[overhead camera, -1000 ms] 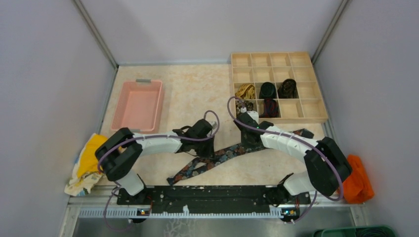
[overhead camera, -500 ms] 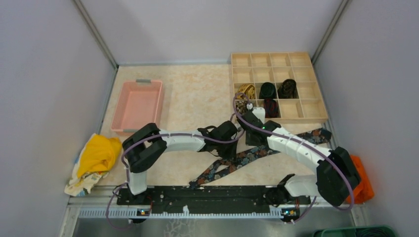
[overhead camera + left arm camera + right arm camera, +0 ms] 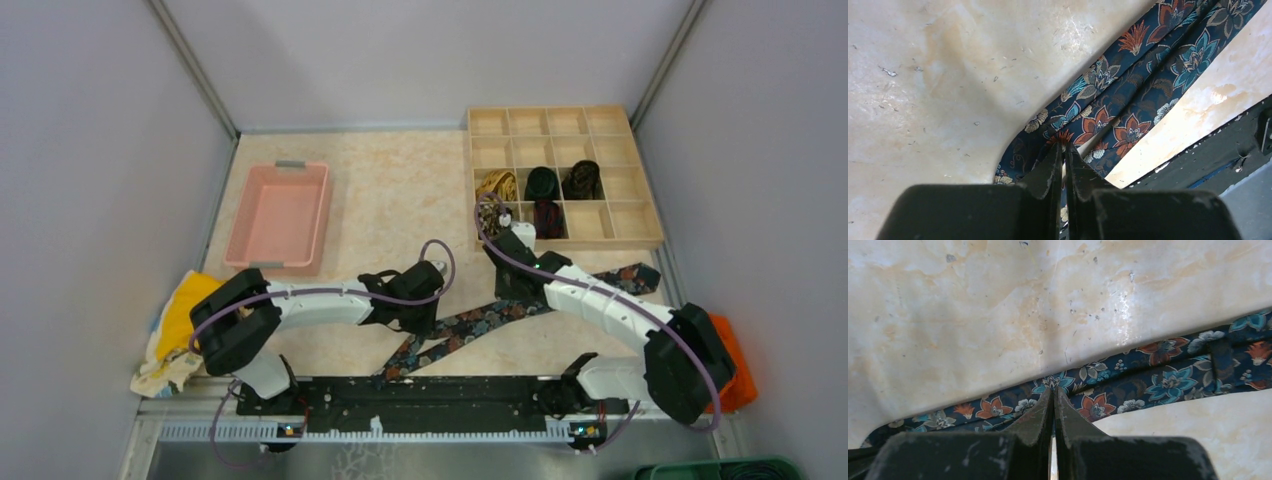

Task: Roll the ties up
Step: Flatten out the tie at the center of the board.

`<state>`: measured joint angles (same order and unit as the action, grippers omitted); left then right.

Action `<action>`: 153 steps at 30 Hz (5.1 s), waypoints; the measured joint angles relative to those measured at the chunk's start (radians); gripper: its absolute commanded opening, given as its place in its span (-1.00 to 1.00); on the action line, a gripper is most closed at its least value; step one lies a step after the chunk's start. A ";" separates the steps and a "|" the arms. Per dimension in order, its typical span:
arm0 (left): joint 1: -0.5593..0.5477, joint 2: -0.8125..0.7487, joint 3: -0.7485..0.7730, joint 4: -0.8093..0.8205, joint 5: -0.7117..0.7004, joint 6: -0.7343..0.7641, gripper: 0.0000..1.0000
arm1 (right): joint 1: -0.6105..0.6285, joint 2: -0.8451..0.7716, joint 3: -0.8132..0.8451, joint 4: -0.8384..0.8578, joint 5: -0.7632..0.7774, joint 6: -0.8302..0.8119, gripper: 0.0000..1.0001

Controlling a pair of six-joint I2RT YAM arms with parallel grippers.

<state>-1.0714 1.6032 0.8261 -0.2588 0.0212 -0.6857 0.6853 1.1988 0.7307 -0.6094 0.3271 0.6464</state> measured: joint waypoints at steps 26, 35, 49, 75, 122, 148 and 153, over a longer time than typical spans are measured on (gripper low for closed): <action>-0.039 0.226 0.132 0.245 0.257 0.054 -0.71 | -0.060 0.097 -0.007 0.018 0.002 -0.028 -0.80; -0.039 0.010 0.020 0.124 0.122 0.071 0.10 | -0.018 -0.134 -0.028 0.001 -0.080 -0.042 -0.45; -0.040 -0.480 -0.054 0.045 -0.077 0.070 -0.01 | 0.286 -0.067 -0.122 -0.009 -0.153 0.058 -0.34; -0.040 -0.669 -0.174 -0.030 -0.239 0.025 -0.03 | 0.314 0.064 -0.105 -0.022 -0.108 0.161 -1.00; -0.031 -0.856 -0.210 -0.101 -0.449 -0.002 0.23 | 0.301 0.259 0.062 -0.042 -0.006 0.095 -0.12; 0.047 -0.991 -0.189 -0.196 -0.602 -0.055 -0.27 | 0.403 0.381 0.119 0.165 -0.322 0.057 -0.86; 0.049 -0.983 -0.189 -0.196 -0.616 -0.050 -0.26 | 0.388 0.443 0.164 0.208 -0.360 0.076 -0.86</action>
<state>-1.0225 0.6205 0.6373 -0.4545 -0.5949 -0.7357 1.0737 1.6417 0.8948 -0.4019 -0.0326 0.7219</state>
